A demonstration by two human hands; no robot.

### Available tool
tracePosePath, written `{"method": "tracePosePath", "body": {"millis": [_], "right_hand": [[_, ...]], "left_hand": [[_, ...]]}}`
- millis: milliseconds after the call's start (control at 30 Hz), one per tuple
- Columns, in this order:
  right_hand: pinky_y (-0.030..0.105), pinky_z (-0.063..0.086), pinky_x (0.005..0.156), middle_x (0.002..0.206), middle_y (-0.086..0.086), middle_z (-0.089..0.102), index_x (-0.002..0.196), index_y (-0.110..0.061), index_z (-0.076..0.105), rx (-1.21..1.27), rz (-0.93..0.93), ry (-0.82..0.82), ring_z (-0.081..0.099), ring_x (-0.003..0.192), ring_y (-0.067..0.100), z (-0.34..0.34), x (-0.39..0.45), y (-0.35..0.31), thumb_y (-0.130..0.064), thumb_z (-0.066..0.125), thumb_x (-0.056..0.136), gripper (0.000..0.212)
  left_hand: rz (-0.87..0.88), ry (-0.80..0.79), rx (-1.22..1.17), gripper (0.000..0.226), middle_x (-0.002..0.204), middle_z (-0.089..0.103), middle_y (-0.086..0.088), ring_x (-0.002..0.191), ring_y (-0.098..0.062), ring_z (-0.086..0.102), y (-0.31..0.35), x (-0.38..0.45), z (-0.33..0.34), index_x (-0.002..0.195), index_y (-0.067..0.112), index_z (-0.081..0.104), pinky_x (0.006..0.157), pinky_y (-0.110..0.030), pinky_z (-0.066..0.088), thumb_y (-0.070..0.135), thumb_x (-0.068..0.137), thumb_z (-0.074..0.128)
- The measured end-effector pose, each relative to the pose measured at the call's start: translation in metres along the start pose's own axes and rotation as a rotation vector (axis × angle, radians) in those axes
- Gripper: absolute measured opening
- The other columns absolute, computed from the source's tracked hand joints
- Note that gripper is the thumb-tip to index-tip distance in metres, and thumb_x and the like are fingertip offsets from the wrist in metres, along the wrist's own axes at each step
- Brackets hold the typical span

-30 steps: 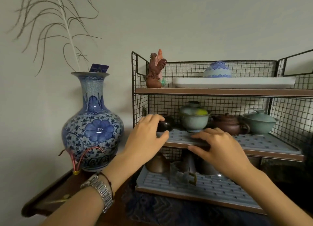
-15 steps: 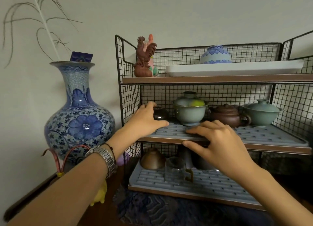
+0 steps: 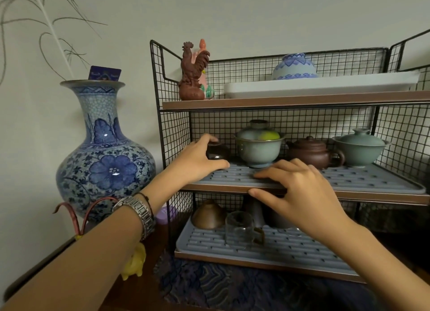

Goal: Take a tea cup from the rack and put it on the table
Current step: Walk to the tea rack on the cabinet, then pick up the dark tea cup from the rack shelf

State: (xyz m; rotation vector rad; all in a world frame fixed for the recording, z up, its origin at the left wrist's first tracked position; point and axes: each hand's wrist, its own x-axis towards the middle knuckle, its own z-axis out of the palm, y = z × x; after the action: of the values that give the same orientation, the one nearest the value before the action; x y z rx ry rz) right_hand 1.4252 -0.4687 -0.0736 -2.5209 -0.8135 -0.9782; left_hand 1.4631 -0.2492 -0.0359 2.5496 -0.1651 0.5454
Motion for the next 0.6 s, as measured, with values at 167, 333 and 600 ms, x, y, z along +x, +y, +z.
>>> {"method": "tracePosePath", "body": {"millis": [167,333,600], "right_hand": [[0.029,0.034,0.073,0.100,-0.008,0.067,0.107,-0.032,0.065,-0.016,-0.008,-0.011,0.055,0.090,0.017,0.000,0.000,0.002,-0.061,0.047,0.076,0.046],[0.031,0.035,0.073,0.101,-0.007,0.067,0.107,-0.031,0.065,-0.005,0.000,-0.018,0.054,0.092,0.018,-0.001,0.000,0.000,-0.061,0.047,0.075,0.048],[0.035,0.039,0.078,0.105,-0.003,0.066,0.110,-0.028,0.063,-0.009,0.011,-0.027,0.053,0.096,0.021,-0.003,0.000,-0.003,-0.056,0.054,0.078,0.044]], "left_hand": [[0.052,0.065,-0.056,0.065,0.129,0.053,-0.003,0.109,-0.016,0.051,0.004,-0.011,-0.002,0.127,0.027,0.042,0.084,-0.027,0.036,0.045,0.074,0.076],[0.075,0.148,-0.119,0.065,0.131,0.052,0.001,0.113,-0.015,0.051,0.003,-0.027,-0.010,0.124,0.031,0.043,0.090,-0.029,0.039,0.047,0.071,0.077],[0.085,0.272,-0.187,0.071,0.124,0.041,0.009,0.112,-0.008,0.040,0.006,-0.057,-0.014,0.131,0.041,0.043,0.088,-0.021,0.030,0.053,0.069,0.075]]}}
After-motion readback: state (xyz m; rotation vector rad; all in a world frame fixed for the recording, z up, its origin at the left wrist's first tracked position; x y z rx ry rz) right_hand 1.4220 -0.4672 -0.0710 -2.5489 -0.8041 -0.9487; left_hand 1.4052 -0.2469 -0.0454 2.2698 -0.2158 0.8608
